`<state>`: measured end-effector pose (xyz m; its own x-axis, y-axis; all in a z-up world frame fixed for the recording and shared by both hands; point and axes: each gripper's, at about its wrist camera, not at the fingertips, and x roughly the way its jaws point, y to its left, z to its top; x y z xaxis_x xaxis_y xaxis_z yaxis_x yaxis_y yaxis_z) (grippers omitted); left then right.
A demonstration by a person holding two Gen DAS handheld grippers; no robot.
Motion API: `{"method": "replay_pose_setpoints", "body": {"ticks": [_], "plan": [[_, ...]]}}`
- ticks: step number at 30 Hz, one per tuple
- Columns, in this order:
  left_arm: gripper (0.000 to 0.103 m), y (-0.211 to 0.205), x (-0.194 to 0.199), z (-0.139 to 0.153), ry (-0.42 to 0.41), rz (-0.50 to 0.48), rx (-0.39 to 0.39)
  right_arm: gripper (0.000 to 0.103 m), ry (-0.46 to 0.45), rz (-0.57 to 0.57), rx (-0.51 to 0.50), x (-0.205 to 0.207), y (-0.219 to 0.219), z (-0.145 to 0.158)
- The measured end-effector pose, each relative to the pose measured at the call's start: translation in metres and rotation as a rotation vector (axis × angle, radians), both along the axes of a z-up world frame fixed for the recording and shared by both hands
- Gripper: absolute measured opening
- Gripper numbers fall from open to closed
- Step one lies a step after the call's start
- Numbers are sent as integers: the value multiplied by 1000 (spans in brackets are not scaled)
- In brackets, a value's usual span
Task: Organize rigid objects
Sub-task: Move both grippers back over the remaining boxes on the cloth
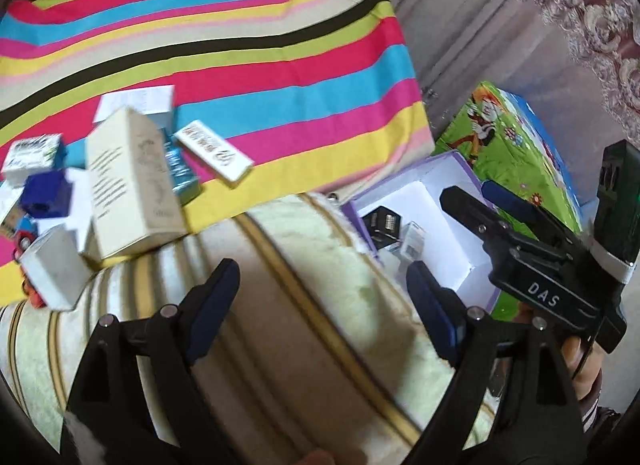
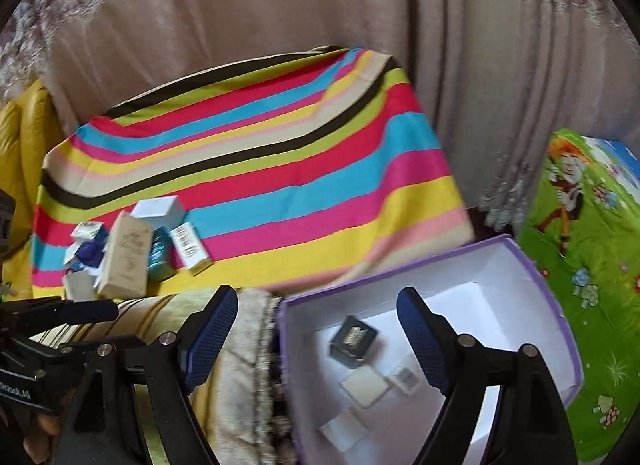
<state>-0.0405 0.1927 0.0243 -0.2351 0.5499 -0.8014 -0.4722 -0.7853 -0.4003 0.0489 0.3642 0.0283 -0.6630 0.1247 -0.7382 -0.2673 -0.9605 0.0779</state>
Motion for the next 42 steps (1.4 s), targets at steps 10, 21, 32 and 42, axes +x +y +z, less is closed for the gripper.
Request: {"method": "replay_pose_setpoints", "body": {"ticks": [10, 21, 32, 42], "plan": [[87, -75, -3, -3, -14, 181, 36, 83, -60, 106, -120, -24, -36, -13], [87, -125, -3, -5, 29, 301, 3, 83, -114, 254, -226, -51, -80, -16], [87, -154, -7, -2, 59, 382, 3, 83, -186, 338, -295, -90, -117, -31], [87, -187, -19, -8, 51, 481, -7, 83, -246, 337, -503, -125, -122, -59]]}}
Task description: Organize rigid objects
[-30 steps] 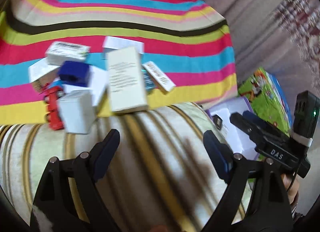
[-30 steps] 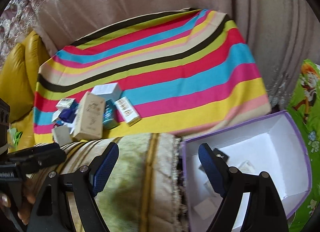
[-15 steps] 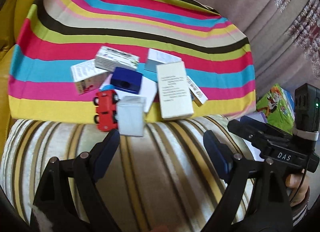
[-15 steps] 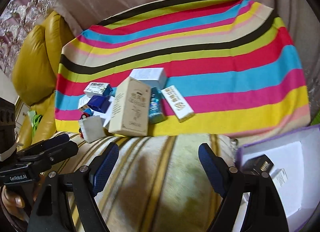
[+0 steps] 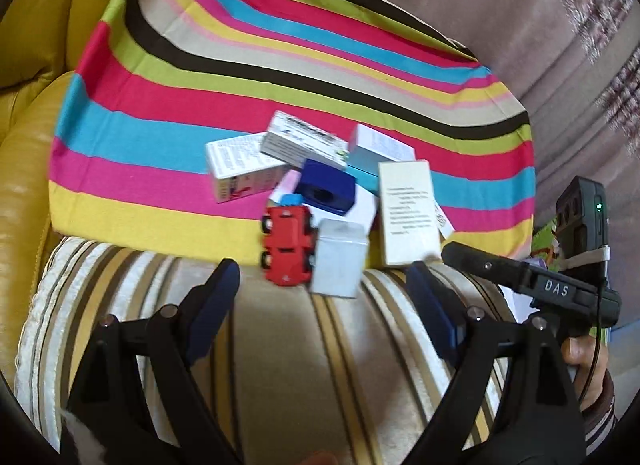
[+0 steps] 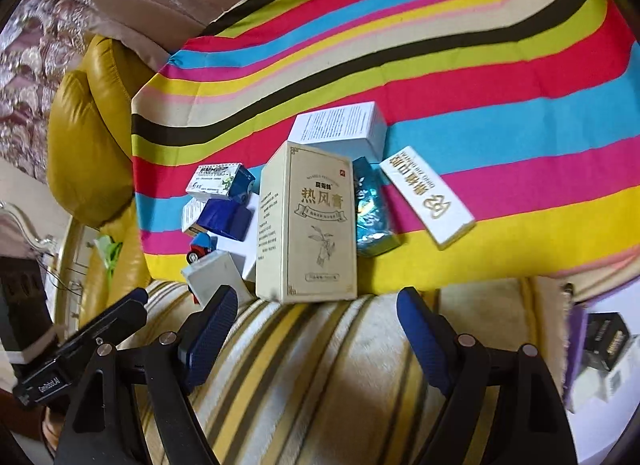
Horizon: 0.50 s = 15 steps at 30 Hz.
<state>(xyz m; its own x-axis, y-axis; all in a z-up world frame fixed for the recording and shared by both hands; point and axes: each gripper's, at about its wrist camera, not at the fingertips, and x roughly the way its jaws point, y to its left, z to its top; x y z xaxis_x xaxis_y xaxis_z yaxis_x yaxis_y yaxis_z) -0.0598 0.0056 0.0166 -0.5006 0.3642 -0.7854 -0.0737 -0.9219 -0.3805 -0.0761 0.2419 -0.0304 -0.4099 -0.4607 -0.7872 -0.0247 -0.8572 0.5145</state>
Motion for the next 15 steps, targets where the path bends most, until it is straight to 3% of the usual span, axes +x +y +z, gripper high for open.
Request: {"method": "replay_pose_setpoints", "body": {"ticks": [7, 15], "plan": [[87, -9, -5, -2, 4, 22, -16, 83, -64, -11, -84, -17, 3, -12], [87, -18, -30, 4, 42, 45, -140, 83, -87, 12, -82, -33, -4, -16]]}}
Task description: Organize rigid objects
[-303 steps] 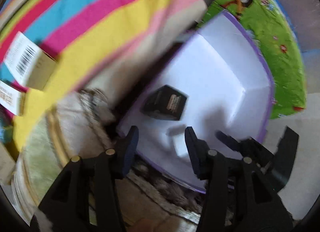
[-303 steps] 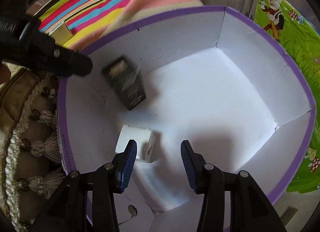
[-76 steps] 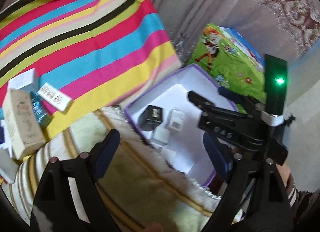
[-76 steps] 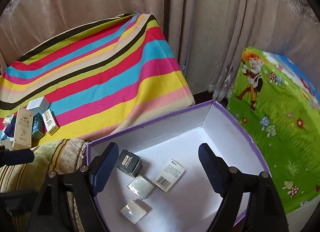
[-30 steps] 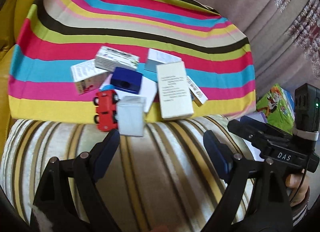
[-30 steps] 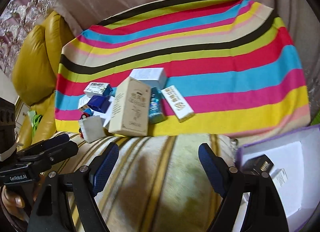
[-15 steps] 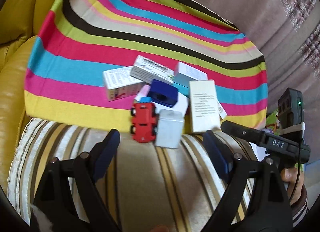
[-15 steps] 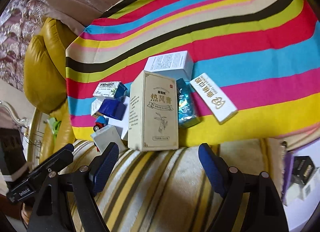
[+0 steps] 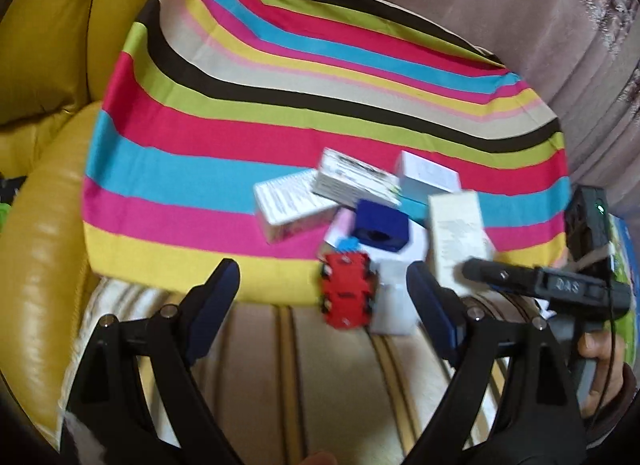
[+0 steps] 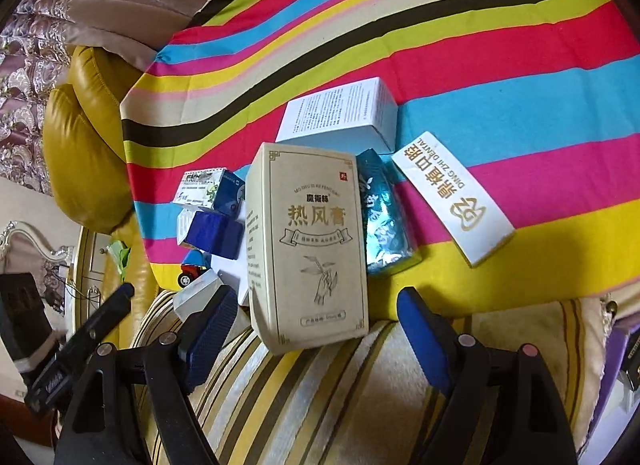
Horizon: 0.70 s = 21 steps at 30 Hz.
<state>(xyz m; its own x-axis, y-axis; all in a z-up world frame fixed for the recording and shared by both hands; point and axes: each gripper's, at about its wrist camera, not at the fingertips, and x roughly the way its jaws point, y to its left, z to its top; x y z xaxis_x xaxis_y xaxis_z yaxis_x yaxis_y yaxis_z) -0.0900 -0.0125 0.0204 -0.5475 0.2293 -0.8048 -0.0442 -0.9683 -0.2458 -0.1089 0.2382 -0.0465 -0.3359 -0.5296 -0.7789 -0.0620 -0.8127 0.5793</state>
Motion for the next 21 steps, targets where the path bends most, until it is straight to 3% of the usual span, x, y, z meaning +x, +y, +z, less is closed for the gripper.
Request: {"method": "replay_pose_setpoints", "body": {"ticks": [9, 11, 14, 21], "plan": [[87, 6, -37, 0, -1, -25, -69, 83, -8, 47, 12, -10, -13, -6], [88, 15, -46, -1, -2, -44, -73, 79, -5, 58, 15, -10, -14, -6], [92, 29, -56, -3, -8, -62, -91, 65, -5, 61, 17, -9, -14, -7], [93, 53, -72, -12, -27, -82, -156, 62, 28, 70, 36, -6, -16, -5]]}}
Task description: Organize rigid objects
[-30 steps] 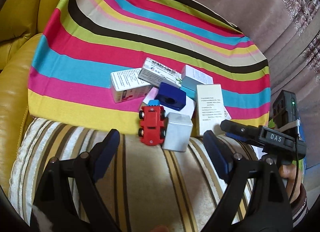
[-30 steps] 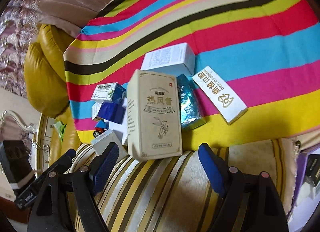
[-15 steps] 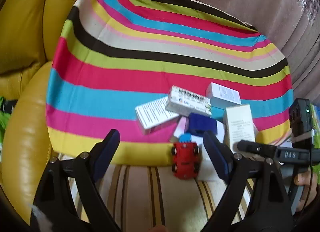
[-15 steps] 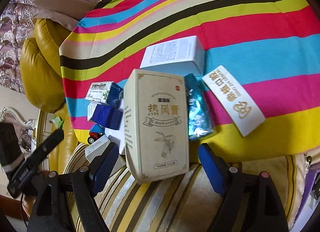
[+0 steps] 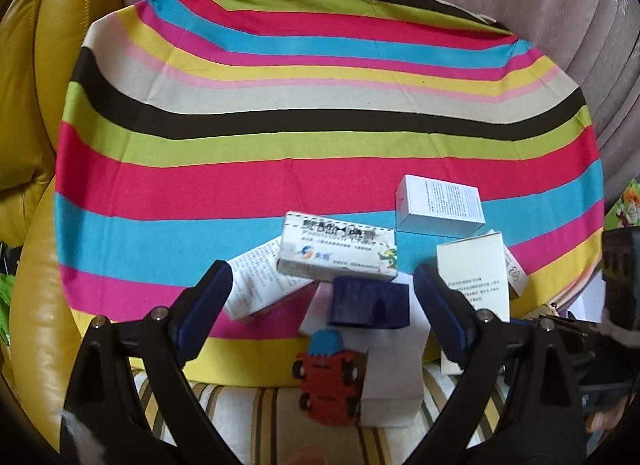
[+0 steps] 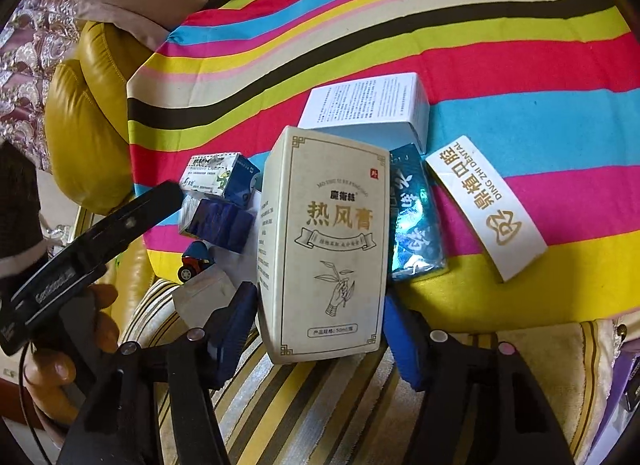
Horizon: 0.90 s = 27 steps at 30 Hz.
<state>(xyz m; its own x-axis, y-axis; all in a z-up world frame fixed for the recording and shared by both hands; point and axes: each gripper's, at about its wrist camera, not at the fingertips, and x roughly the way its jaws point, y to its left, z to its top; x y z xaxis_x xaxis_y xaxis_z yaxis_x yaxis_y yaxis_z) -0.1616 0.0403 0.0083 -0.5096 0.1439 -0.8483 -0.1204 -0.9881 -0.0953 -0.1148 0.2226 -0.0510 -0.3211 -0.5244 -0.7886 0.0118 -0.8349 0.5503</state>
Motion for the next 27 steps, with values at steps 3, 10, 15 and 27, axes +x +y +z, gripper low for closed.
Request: {"method": "replay_pose_setpoints", "body": {"ticks": [3, 10, 15, 27], "plan": [[93, 6, -6, -5, -13, 4, -26, 61, 31, 4, 45, 4, -3, 4], [93, 15, -18, -21, -59, 10, -82, 56, 101, -10, 146, 13, -8, 14], [92, 16, -20, -24, -50, 10, -104, 55, 136, -9, 196, 17, -11, 18], [78, 11, -14, -21, 2, 3, -57, 53, 187, -18, 256, 23, -12, 25]]}}
